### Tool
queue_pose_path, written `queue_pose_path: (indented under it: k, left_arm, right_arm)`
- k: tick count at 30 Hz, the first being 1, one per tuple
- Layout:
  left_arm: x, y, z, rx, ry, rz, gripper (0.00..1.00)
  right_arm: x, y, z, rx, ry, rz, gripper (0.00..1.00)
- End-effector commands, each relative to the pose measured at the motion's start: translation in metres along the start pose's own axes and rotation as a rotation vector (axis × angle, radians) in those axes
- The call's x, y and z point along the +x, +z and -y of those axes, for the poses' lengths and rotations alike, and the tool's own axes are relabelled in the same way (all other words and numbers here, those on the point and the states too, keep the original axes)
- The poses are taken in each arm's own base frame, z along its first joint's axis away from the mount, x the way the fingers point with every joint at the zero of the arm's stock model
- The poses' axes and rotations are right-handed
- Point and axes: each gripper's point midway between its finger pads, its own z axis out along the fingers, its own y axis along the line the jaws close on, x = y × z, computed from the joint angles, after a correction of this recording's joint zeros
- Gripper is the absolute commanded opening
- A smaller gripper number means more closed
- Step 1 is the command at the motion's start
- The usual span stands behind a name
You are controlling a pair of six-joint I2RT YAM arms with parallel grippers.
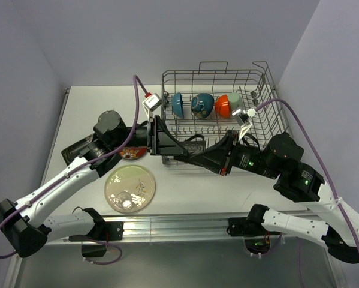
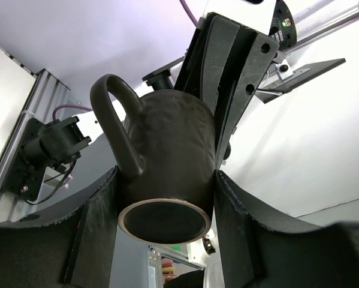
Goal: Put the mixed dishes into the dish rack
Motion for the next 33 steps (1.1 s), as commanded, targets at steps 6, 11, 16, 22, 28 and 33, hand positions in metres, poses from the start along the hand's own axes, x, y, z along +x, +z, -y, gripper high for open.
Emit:
queue_pose_path:
  k: [6,11,16,22,28,33]
  left_arm:
    - [-0.026,-0.010,-0.003,-0.099,0.053,0.045,0.00]
    - [-0.047,-0.026,-0.059,-0.377,-0.046,0.096,0.00]
    - [-0.070,-0.039,-0.124,-0.734,-0.022,0.056,0.00]
    - [-0.087,-0.057,-0.182,-1.021,-0.032,-0.001,0.00]
    - [-0.091,-0.061,-0.224,-1.144,-0.065,-0.071,0.00]
    - [-0.097,-0.060,-0.245,-1.183,-0.052,-0.071,0.00]
  right_arm:
    - [-0.029,-0.011,0.024,0.182,-0.034,0.107,0.99]
    - [-0.046,-0.040,0.051,0.382,-0.021,0.202,1.00]
    - [-0.058,-0.088,0.087,0.661,-0.053,0.270,1.00]
    - [-0.062,-0.119,0.093,0.745,-0.061,0.309,1.00]
    - [-0.058,-0.131,0.095,0.761,-0.040,0.313,1.00]
    - [-0.053,-0.134,0.096,0.760,-0.025,0.306,1.00]
